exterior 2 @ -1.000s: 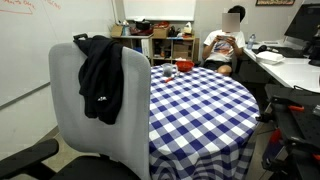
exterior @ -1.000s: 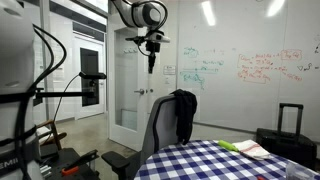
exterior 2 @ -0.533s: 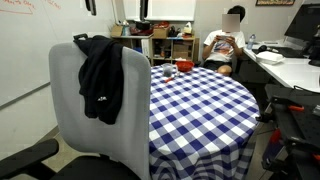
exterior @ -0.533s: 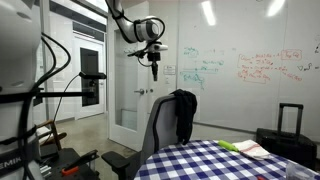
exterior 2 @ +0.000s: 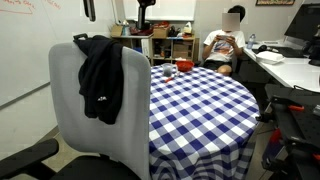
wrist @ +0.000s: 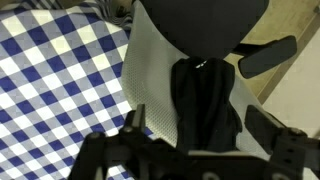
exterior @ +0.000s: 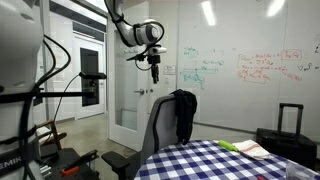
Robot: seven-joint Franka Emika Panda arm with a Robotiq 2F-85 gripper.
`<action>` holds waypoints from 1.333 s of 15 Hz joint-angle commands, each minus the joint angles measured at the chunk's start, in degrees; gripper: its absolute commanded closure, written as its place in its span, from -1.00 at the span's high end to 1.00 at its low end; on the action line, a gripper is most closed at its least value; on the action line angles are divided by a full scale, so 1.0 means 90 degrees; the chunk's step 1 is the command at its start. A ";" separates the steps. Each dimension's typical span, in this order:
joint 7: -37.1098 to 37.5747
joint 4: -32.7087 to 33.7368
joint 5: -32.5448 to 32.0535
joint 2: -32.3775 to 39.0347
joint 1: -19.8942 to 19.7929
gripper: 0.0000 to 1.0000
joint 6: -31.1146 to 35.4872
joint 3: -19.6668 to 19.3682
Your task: Pick up the cloth from the chair and put it on the table
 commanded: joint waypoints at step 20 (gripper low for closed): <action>0.2975 0.2283 -0.1563 0.2583 0.1369 1.00 0.0515 -0.1193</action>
